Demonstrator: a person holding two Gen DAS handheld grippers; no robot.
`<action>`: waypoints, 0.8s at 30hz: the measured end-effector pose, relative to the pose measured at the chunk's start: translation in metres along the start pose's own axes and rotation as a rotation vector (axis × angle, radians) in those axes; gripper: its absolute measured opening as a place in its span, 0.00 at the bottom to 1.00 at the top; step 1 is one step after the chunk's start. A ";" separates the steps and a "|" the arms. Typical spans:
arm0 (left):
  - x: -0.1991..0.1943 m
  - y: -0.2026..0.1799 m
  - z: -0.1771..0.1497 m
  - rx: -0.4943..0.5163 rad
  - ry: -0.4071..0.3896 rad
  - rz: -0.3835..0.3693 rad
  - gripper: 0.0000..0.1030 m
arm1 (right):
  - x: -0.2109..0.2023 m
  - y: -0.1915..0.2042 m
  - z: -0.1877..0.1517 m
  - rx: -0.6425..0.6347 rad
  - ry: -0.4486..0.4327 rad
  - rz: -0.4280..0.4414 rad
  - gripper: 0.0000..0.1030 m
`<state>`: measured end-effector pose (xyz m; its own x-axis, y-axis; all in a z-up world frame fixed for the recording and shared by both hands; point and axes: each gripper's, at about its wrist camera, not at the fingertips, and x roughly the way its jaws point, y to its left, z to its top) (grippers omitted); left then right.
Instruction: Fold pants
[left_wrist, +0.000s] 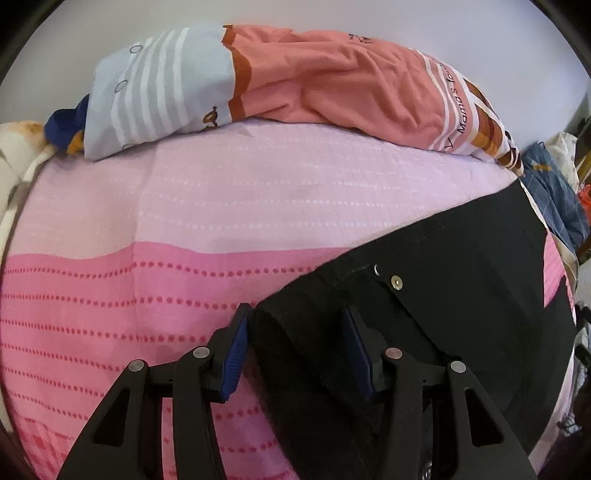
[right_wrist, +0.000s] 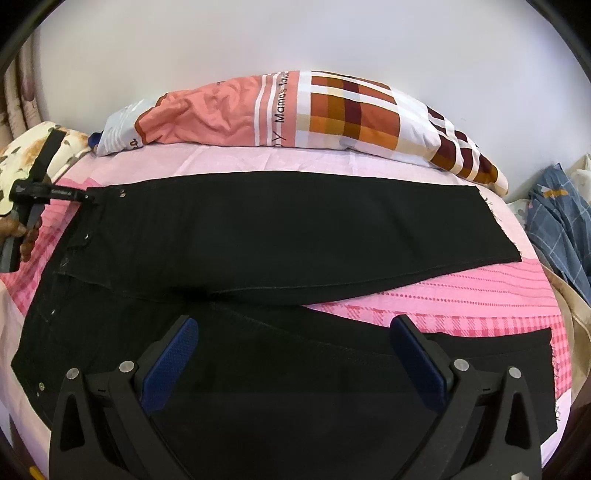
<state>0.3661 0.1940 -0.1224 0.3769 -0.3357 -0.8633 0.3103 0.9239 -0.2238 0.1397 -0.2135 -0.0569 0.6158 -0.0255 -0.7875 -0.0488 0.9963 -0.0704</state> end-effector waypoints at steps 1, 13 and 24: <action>0.000 0.001 0.001 -0.009 -0.006 -0.002 0.48 | 0.000 -0.001 0.000 0.001 0.000 0.007 0.99; -0.093 -0.084 -0.050 -0.030 -0.310 0.053 0.14 | 0.022 -0.067 0.063 0.383 -0.007 0.545 0.88; -0.160 -0.159 -0.151 -0.075 -0.406 -0.065 0.14 | 0.145 -0.107 0.112 0.753 0.226 0.757 0.57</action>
<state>0.1248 0.1283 -0.0169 0.6768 -0.4254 -0.6008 0.2866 0.9040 -0.3173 0.3224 -0.3146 -0.0951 0.4662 0.6778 -0.5685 0.1873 0.5525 0.8122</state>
